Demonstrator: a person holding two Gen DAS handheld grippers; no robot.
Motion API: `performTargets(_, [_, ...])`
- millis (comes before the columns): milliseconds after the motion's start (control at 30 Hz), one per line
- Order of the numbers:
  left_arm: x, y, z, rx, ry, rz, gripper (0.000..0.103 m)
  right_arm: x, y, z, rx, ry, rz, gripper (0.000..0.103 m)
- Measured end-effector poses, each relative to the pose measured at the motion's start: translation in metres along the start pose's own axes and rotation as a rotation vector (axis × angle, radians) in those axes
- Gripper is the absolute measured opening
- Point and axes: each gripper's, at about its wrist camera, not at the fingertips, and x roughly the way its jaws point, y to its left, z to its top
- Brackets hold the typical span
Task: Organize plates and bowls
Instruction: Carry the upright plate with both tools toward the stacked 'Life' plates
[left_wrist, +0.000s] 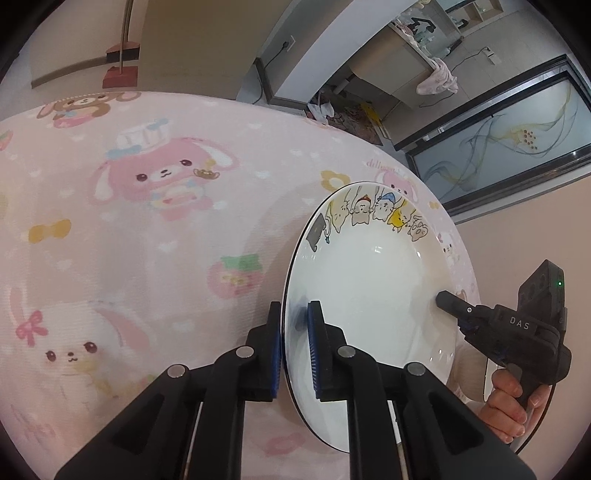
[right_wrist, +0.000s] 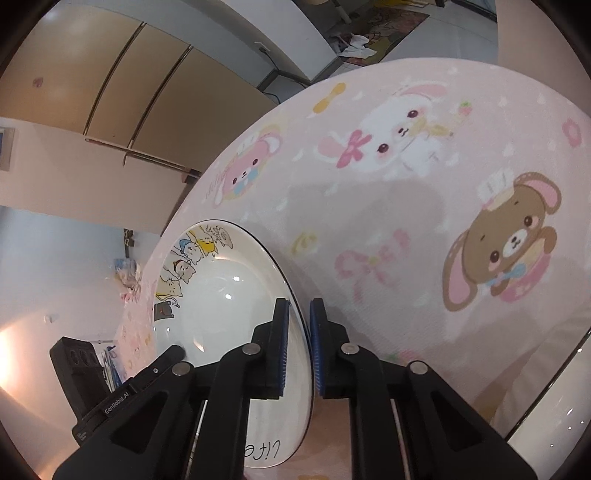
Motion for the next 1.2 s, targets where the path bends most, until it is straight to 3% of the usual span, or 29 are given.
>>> performTargets(200, [-0.017, -0.004, 0.002, 0.025, -0.046, 0.029, 0.013, -0.002, 0.013, -0.004, -0.045, 0.007, 0.02, 0.011])
performTargets(467, [-0.039, -0.005, 0.008, 0.041, -0.091, -0.016, 0.013, -0.014, 0.036, -0.009, -0.176, 0.008, 0.042, 0.011])
performTargets(600, [-0.036, 0.005, 0.011, 0.027, -0.077, -0.013, 0.013, -0.009, 0.026, -0.004, -0.139, 0.053, 0.14, 0.014])
performTargets(767, [-0.04, 0.014, 0.013, -0.001, -0.072, -0.081, 0.013, -0.02, 0.033, -0.005, -0.173, 0.044, 0.215, 0.014])
performTargets(1033, [-0.051, 0.004, 0.01, 0.029, -0.099, -0.018, 0.013, -0.015, 0.045, -0.015, -0.205, 0.01, 0.101, 0.007])
performTargets(1200, [-0.074, -0.013, 0.002, 0.06, -0.149, -0.041, 0.013, -0.04, 0.052, -0.016, -0.25, -0.06, 0.103, 0.006])
